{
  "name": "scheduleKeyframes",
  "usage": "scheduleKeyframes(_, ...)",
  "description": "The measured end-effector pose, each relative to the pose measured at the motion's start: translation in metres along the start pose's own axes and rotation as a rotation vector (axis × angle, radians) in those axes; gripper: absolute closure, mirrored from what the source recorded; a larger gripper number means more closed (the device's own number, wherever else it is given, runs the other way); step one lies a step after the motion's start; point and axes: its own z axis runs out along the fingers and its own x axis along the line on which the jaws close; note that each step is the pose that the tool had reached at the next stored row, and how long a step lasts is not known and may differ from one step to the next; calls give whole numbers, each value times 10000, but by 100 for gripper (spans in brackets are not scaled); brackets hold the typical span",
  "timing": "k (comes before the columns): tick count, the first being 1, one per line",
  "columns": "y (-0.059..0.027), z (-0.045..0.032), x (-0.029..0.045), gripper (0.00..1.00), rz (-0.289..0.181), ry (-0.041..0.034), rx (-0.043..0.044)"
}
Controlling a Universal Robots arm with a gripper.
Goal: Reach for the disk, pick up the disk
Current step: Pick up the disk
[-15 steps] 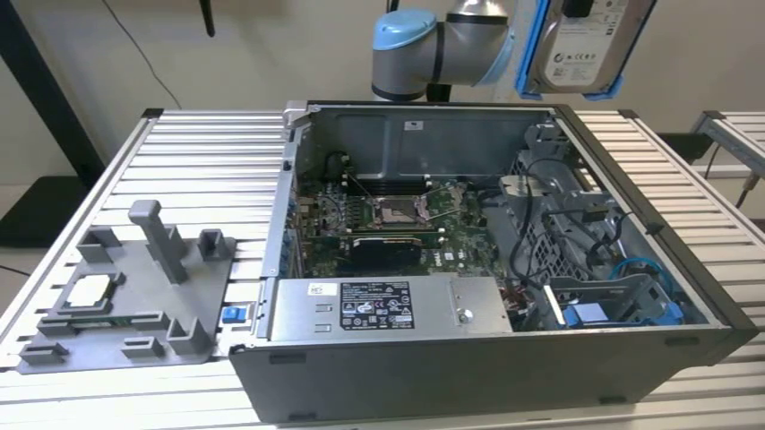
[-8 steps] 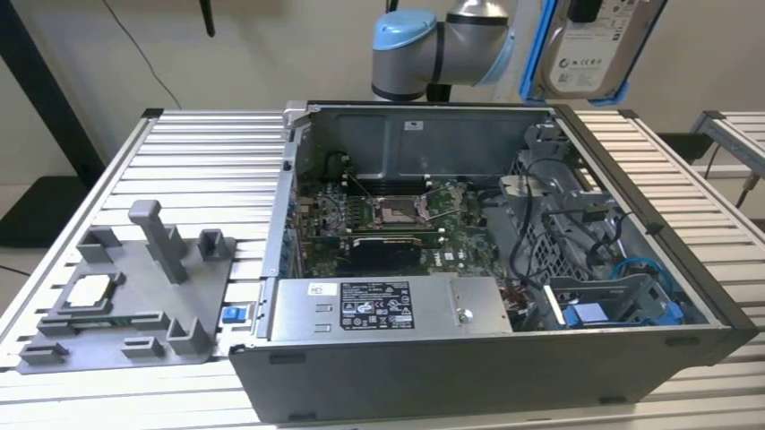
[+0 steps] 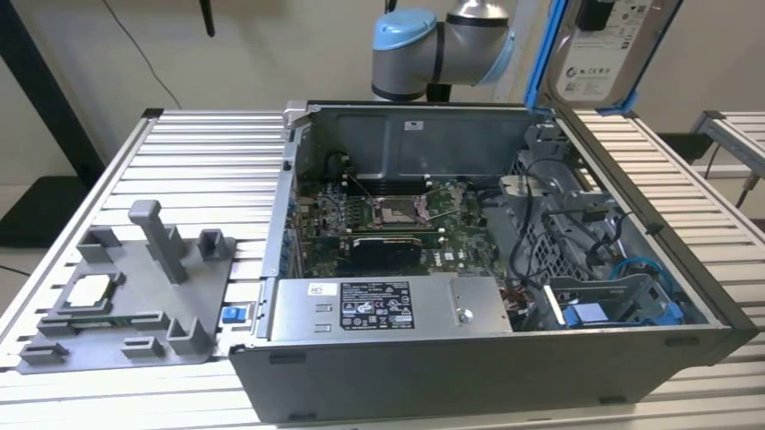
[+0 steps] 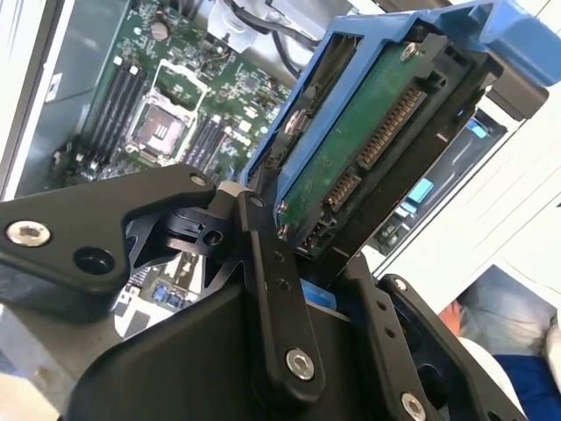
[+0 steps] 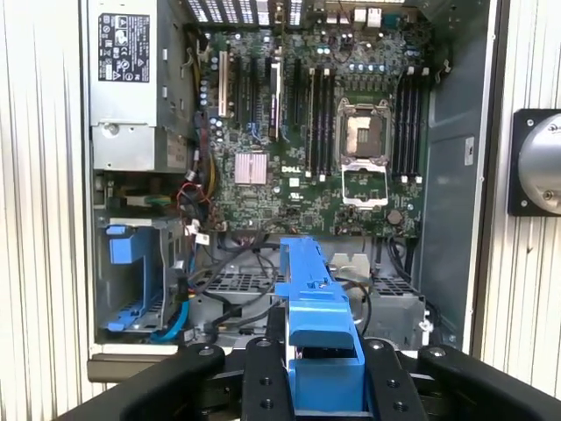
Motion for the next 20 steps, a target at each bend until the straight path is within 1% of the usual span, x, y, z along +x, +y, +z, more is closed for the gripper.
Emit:
scheduleKeyframes(7,0,11,134,100,72,2,-54)
scheduleKeyframes(11,0,18,200,100,100,2,-62)
scheduleKeyframes(15,0,25,292,100,118,3,-67)
scheduleKeyframes(20,0,39,387,100,122,3,-72)
